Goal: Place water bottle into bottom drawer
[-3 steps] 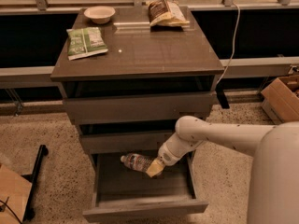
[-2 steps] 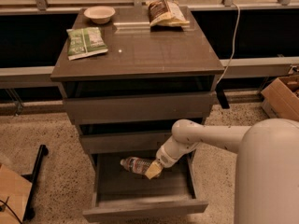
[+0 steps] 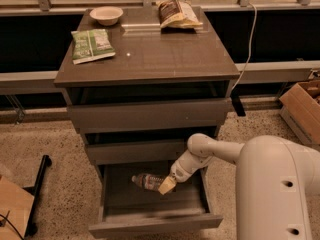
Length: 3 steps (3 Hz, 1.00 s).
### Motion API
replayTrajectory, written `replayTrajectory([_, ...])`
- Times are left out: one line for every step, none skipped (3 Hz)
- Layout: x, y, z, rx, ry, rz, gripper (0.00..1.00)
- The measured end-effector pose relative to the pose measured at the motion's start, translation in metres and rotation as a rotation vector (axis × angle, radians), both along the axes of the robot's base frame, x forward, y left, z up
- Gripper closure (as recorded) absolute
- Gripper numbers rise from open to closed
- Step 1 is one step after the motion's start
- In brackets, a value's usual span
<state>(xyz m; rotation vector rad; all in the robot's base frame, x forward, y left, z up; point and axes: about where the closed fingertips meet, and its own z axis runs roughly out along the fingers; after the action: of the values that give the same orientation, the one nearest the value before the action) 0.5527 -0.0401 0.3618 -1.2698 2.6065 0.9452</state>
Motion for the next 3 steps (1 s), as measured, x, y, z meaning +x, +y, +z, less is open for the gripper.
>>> replayTrajectory([0.015,-0.014,-0.03,0.049,0.04,-0.023,1.0])
replayTrajectory([0.029,-0.021,-0.056,0.077,0.081,-0.043,1.0])
replayTrajectory([0.037,-0.023,-0.059,0.084,0.077,-0.054,1.0])
